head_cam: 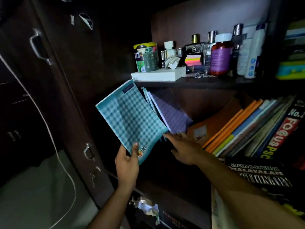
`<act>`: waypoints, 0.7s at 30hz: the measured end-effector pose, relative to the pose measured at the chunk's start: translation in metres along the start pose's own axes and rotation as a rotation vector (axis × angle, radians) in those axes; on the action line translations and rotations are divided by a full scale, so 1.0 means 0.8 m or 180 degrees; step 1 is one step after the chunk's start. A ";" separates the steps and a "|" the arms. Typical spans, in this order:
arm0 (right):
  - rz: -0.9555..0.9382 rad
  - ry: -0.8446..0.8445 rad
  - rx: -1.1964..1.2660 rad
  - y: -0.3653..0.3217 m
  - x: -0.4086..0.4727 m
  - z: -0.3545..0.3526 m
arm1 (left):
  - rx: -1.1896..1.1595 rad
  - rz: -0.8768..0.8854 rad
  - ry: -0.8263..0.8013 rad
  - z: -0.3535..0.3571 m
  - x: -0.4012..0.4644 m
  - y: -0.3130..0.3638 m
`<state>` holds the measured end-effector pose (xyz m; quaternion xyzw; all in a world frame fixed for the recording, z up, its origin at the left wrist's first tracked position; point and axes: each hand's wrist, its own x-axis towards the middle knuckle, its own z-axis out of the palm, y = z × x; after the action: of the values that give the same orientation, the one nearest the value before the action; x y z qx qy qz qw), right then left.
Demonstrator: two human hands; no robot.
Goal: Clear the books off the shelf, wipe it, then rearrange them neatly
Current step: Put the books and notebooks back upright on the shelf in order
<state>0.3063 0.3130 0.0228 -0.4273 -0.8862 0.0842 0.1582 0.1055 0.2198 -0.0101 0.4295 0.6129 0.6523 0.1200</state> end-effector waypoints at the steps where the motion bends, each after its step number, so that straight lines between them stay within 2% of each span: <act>1: 0.0084 -0.0121 -0.0027 0.001 0.000 0.002 | -0.0013 0.0004 -0.0001 0.000 0.000 0.000; 6: 0.0554 0.0500 0.0014 -0.014 0.008 -0.006 | 0.0187 0.0202 -0.0033 -0.001 -0.004 0.003; 11: 0.0913 0.0895 0.0121 -0.003 0.004 -0.021 | 0.0363 0.0224 -0.0541 0.001 -0.005 0.006; 16: 0.0943 0.0938 -0.0076 -0.015 0.000 -0.028 | 0.0346 -0.0022 -0.0638 0.000 0.000 0.006; 21: 0.1065 0.0710 -0.0055 -0.018 -0.002 -0.039 | 0.0181 -0.0027 -0.0566 -0.003 -0.006 0.011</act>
<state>0.3082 0.3032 0.0559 -0.5767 -0.7804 0.0538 0.2355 0.1100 0.2131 -0.0034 0.4863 0.6199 0.5934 0.1645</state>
